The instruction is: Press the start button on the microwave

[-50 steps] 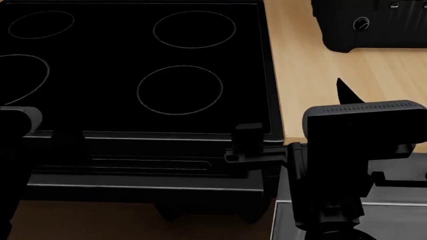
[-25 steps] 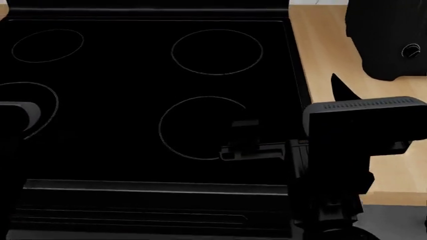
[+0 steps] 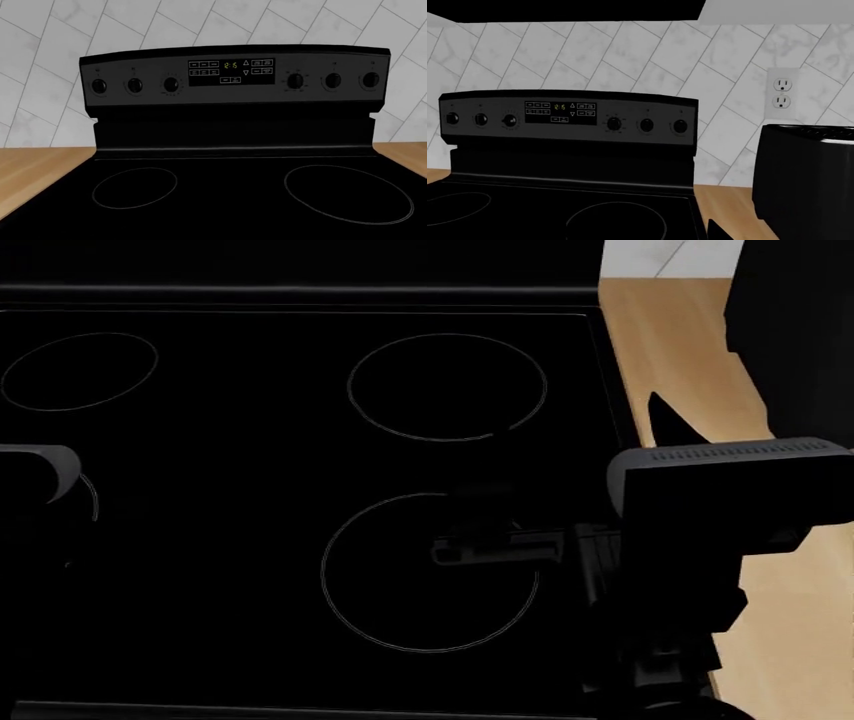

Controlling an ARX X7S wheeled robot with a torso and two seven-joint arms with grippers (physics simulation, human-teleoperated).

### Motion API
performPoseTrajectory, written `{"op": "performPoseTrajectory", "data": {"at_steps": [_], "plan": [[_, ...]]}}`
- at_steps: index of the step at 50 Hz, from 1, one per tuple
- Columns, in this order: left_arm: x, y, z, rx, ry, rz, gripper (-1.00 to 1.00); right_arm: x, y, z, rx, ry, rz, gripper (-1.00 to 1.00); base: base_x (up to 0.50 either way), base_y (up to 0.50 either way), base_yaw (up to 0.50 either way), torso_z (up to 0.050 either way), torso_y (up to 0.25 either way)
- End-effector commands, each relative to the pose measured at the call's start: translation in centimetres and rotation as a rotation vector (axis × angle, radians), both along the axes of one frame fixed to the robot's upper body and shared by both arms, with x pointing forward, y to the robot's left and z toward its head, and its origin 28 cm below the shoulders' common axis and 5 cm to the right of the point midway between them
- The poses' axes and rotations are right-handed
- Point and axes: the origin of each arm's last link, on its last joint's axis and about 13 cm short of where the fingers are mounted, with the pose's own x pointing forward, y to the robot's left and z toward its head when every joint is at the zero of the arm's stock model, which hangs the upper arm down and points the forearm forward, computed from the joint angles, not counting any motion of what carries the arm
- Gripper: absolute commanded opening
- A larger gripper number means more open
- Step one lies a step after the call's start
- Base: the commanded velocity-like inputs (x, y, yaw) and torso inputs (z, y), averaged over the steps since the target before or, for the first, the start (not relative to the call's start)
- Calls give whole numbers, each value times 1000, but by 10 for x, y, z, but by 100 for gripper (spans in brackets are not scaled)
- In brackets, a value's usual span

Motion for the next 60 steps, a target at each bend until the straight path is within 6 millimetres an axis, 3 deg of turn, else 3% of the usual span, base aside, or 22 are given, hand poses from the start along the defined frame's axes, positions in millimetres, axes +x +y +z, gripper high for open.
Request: {"op": "performPoseTrajectory", "data": {"at_steps": [1,24,30,34,47,52,53,60], "plan": [[0,0,0,1,1,0,100,-1,1,-1,3,4,13,100,0,0,0,0,0],[-1,0,-1,0,2,-1,100,-4,4,0,-11,-17,20,100,56,-71,0,0,0],[-2,0,0,-8,-4,-4,100,-9,5,17,-49,-49,-20,100,0,0,0,0,0],[-2,0,0,-6,-5,-9,100,-20,9,48,-56,-127,2,100,0,0,0,0,0],[-3,0,2,7,-4,-13,100,-32,9,175,-171,-311,-30,100,0,0,0,0,0],[-1,-2,2,11,-6,-23,100,-37,10,210,-150,-342,0,100,0,0,0,0,0],[-1,-3,2,10,-6,-25,100,-37,10,216,-151,-343,2,-100,0,0,0,0,0],[0,-4,2,9,-7,-30,100,-40,9,244,-140,-358,25,-100,0,0,0,0,0]]}}
